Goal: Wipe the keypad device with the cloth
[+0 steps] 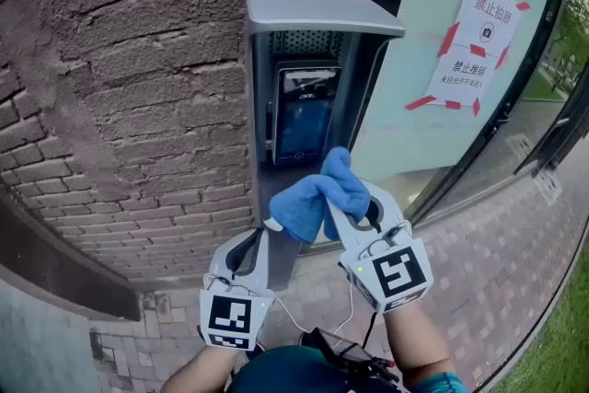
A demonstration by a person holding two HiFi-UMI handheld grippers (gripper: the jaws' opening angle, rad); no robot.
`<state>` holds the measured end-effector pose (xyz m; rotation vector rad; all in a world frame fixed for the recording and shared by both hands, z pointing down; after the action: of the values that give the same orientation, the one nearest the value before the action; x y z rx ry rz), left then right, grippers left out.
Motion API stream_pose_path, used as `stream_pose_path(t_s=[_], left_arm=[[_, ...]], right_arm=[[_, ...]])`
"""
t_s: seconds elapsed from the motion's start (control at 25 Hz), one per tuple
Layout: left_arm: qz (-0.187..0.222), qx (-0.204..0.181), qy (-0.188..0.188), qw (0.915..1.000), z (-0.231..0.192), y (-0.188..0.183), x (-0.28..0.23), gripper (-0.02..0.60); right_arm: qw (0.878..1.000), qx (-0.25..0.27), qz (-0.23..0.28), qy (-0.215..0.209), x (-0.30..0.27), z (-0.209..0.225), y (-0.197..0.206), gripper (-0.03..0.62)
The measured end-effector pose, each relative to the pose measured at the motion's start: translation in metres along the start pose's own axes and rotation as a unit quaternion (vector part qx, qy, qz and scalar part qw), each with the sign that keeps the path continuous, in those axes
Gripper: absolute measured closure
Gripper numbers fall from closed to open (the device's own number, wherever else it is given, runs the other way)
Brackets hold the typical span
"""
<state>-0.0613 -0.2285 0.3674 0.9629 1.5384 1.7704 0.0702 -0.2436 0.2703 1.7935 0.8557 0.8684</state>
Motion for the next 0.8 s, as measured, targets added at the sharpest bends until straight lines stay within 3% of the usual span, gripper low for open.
stream_pose_path(t_s=[0.2, 0.48, 0.8], left_arm=[[-0.012, 0.039, 0.008, 0.9991, 0.007, 0.032, 0.021, 0.588], [-0.062, 0.069, 0.011, 0.9956, 0.011, 0.1, 0.072, 0.588], [-0.097, 0.127, 0.018, 0.987, 0.006, 0.133, 0.099, 0.588]], right_arm=[[0.998, -0.061, -0.009, -0.011, 0.03, -0.011, 0.041, 0.549], [0.98, -0.144, -0.087, 0.105, 0.094, -0.024, 0.111, 0.549], [0.979, -0.123, -0.136, 0.086, 0.124, -0.073, 0.122, 0.549]])
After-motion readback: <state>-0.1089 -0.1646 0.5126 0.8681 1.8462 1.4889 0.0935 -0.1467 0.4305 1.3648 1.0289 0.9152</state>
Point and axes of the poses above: the fingertips, and each gripper's own axes: x backward along the fingers, z to its right, y out of its underside, the point moved 3 cm from there along x, backward along the fingers, and after that the axes turned 11 degrees about z, right-handed, at the moved point
